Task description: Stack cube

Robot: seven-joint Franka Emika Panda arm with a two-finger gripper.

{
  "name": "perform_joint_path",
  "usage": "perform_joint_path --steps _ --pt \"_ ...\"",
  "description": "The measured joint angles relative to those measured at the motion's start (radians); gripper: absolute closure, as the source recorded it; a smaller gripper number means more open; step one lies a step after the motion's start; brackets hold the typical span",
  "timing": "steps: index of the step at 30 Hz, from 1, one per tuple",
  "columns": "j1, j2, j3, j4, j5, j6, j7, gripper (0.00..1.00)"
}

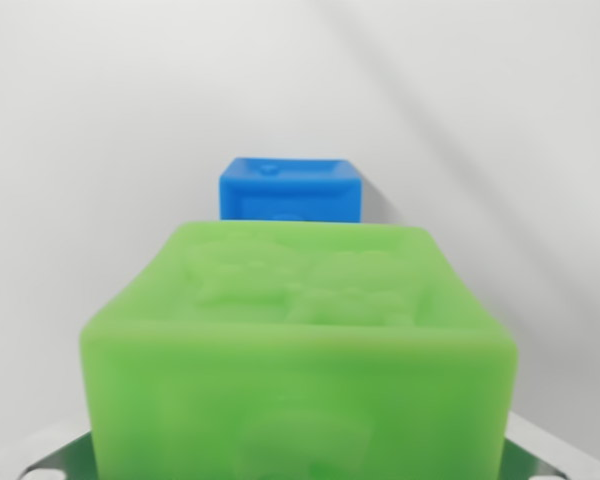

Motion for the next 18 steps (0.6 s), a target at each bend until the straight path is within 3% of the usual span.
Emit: perform_joint_path --steps 18 --pt "0.000 0.114 0.009 -0.002 0.048 0.113 -0.035 1.00"
